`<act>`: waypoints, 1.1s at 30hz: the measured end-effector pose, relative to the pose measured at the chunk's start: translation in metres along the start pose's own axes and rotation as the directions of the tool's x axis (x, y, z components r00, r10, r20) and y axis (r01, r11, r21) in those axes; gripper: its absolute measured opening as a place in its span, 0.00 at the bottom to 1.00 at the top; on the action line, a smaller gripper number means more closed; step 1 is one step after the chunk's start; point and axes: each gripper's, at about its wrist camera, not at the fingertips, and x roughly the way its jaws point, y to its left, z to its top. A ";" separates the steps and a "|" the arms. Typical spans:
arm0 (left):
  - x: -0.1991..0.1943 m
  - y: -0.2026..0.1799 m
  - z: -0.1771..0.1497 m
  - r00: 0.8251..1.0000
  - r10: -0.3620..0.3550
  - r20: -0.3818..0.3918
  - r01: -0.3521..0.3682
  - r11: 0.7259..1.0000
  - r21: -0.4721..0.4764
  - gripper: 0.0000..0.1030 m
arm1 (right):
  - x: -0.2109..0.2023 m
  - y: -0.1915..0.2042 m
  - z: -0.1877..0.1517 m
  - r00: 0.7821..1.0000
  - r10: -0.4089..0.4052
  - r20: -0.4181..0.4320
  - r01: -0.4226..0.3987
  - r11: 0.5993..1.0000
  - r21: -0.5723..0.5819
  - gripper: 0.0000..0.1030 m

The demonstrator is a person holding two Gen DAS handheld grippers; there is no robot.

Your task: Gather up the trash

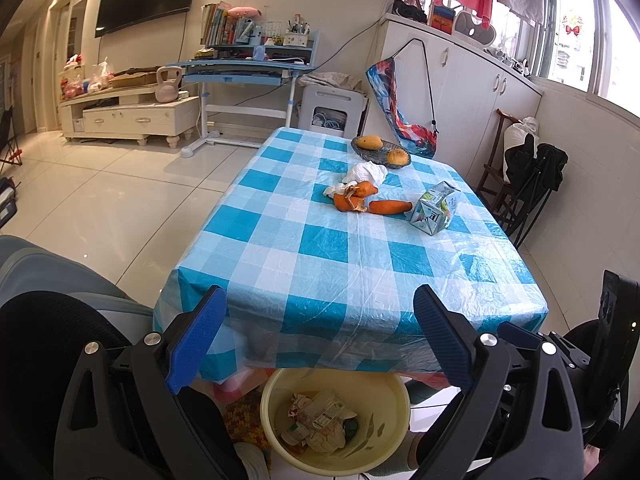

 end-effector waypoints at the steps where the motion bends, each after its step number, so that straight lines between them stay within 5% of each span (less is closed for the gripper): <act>1: 0.000 0.001 0.000 1.000 0.000 0.000 0.000 1.000 0.000 0.88 | 0.000 0.000 0.000 1.000 0.000 0.000 0.000 1.000 0.000 0.91; 11: 0.000 0.009 0.013 1.000 0.002 -0.013 -0.002 1.000 -0.025 0.88 | 0.001 -0.020 0.019 0.999 0.005 0.032 -0.007 0.997 0.081 0.91; 21: 0.043 0.008 0.068 0.998 0.004 -0.056 0.003 0.993 0.119 0.88 | 0.054 -0.076 0.101 0.993 -0.091 0.074 0.068 0.961 0.269 0.92; 28: 0.093 -0.030 0.103 0.994 -0.058 -0.097 0.089 0.930 0.357 0.88 | 0.117 -0.116 0.145 0.987 -0.159 0.017 0.140 0.908 0.395 0.92; 31: 0.118 -0.049 0.117 0.988 -0.095 -0.122 0.139 0.888 0.438 0.88 | 0.139 -0.117 0.151 0.983 -0.176 -0.044 0.180 0.915 0.362 0.92; 33: 0.133 -0.062 0.121 0.983 -0.119 -0.141 0.173 0.856 0.486 0.85 | 0.146 -0.119 0.150 0.984 -0.158 -0.078 0.175 0.930 0.323 0.83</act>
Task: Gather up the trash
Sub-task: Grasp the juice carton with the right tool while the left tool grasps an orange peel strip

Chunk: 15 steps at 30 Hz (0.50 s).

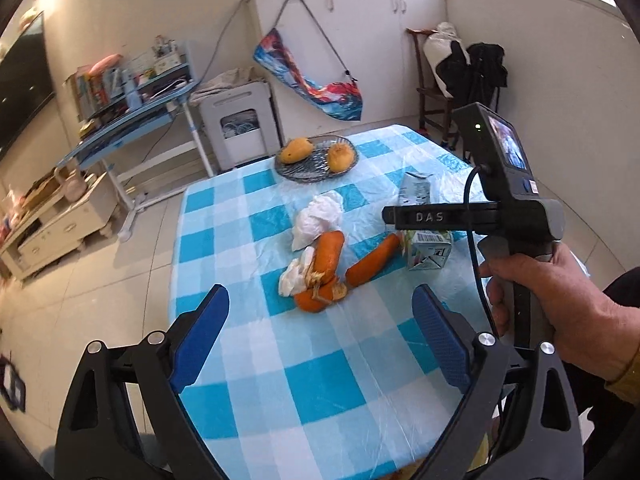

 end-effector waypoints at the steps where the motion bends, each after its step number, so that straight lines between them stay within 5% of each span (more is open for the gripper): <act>1: 0.010 -0.003 0.006 1.000 -0.024 -0.007 0.024 0.999 0.026 0.82 | 0.001 -0.003 0.000 1.000 0.013 -0.015 -0.013 1.000 -0.015 0.76; 8: 0.087 -0.028 0.024 0.981 -0.145 -0.132 0.159 0.982 0.102 0.53 | -0.022 -0.041 0.003 0.987 0.117 -0.113 -0.125 0.990 -0.066 0.62; 12: 0.120 -0.050 0.020 0.970 -0.128 -0.205 0.165 0.970 0.178 0.40 | -0.037 -0.050 -0.005 0.980 0.115 -0.161 -0.135 0.984 -0.119 0.61; 15: 0.134 -0.052 0.014 0.978 -0.052 -0.203 0.093 0.976 0.197 0.37 | -0.040 -0.047 -0.010 0.983 0.102 -0.154 -0.125 0.981 -0.147 0.61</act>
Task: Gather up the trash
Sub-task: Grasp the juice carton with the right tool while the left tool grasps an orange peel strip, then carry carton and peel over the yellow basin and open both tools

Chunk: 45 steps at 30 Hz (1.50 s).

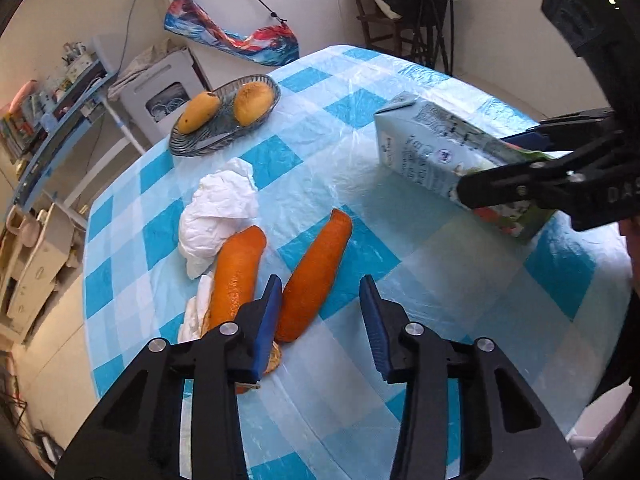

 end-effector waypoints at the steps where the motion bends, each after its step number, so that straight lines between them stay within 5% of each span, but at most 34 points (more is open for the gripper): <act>1: 0.001 0.003 0.001 1.000 0.007 0.006 -0.007 1.000 -0.025 0.30 | 0.000 0.001 -0.001 1.000 -0.004 0.006 0.004 1.000 -0.004 0.61; 4: -0.005 0.013 0.000 0.998 -0.064 0.017 0.065 0.993 -0.103 0.17 | 0.000 0.001 -0.002 1.000 0.016 0.012 -0.017 1.000 0.007 0.61; 10: -0.027 0.017 -0.020 0.987 -0.147 0.060 0.157 0.967 -0.202 0.12 | -0.014 -0.004 -0.015 0.985 0.160 0.059 -0.167 0.977 0.132 0.60; 18: -0.100 0.015 -0.060 0.972 -0.169 0.164 0.216 0.918 -0.332 0.12 | -0.050 0.035 -0.066 0.922 0.357 0.151 -0.375 0.920 0.115 0.61; 25: -0.143 0.023 -0.124 0.974 -0.125 0.191 0.211 0.811 -0.545 0.12 | -0.054 0.093 -0.108 0.902 0.421 0.098 -0.422 0.907 -0.016 0.61; 31: -0.152 0.012 -0.179 0.981 -0.122 0.153 0.194 0.709 -0.678 0.12 | -0.043 0.115 -0.126 0.925 0.381 -0.006 -0.380 0.921 -0.090 0.63; 33: -0.147 0.005 -0.190 0.984 -0.133 0.123 0.181 0.693 -0.698 0.12 | -0.040 0.115 -0.130 0.936 0.351 -0.023 -0.351 0.932 -0.093 0.72; 36: -0.132 -0.010 -0.201 0.987 -0.159 0.039 0.141 0.704 -0.696 0.13 | -0.041 0.109 -0.127 0.946 0.325 -0.011 -0.325 0.942 -0.080 0.74; 41: -0.113 -0.036 -0.199 0.990 -0.113 -0.083 0.042 0.804 -0.593 0.15 | -0.067 0.100 -0.133 0.953 0.293 0.080 -0.288 0.955 -0.070 0.81; 43: -0.117 -0.041 -0.193 0.994 -0.090 -0.070 0.036 0.829 -0.559 0.24 | -0.078 0.092 -0.138 0.954 0.272 0.125 -0.266 0.962 -0.060 0.83; 45: -0.128 -0.048 -0.187 0.999 -0.030 -0.039 0.006 0.856 -0.516 0.45 | -0.084 0.086 -0.141 0.957 0.236 0.168 -0.232 0.972 -0.042 0.86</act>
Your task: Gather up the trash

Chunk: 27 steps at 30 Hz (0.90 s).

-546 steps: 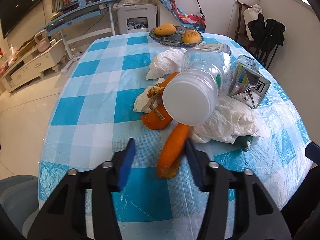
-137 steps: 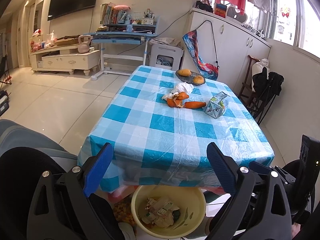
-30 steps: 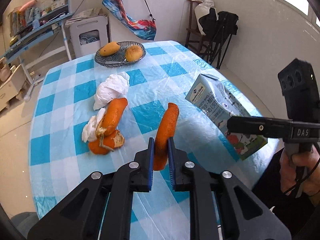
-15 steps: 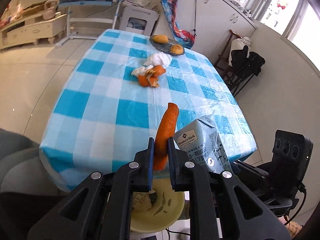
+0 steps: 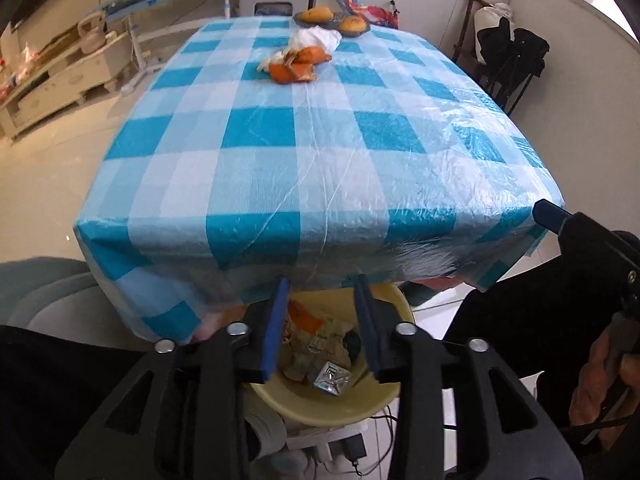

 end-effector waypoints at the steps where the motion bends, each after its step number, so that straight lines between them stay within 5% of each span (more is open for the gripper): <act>1: -0.008 -0.005 0.000 0.999 0.025 0.046 -0.027 0.999 0.030 0.48 | -0.003 -0.002 0.000 1.000 -0.020 0.022 0.019 1.000 0.008 0.88; 6: -0.038 -0.017 0.004 0.966 0.116 0.232 -0.139 0.987 0.086 0.60 | -0.005 -0.005 0.002 0.993 -0.094 0.066 0.092 0.995 0.025 0.89; 10: -0.062 -0.012 0.007 0.918 0.174 0.356 -0.200 0.979 0.038 0.74 | -0.004 0.004 -0.003 0.990 -0.124 0.074 0.125 0.992 -0.018 0.90; 13: -0.071 -0.003 0.012 0.901 0.194 0.388 -0.203 0.979 -0.017 0.79 | -0.001 0.011 -0.006 0.988 -0.136 0.073 0.141 0.988 -0.057 0.90; 20: -0.070 0.022 0.016 0.917 0.190 0.351 -0.154 0.980 -0.127 0.81 | 0.004 0.011 -0.011 0.986 -0.158 0.055 0.162 0.984 -0.076 0.90; 27: -0.066 0.025 0.014 0.917 0.196 0.348 -0.155 0.978 -0.141 0.81 | 0.005 0.009 -0.012 0.986 -0.160 0.054 0.164 0.984 -0.075 0.90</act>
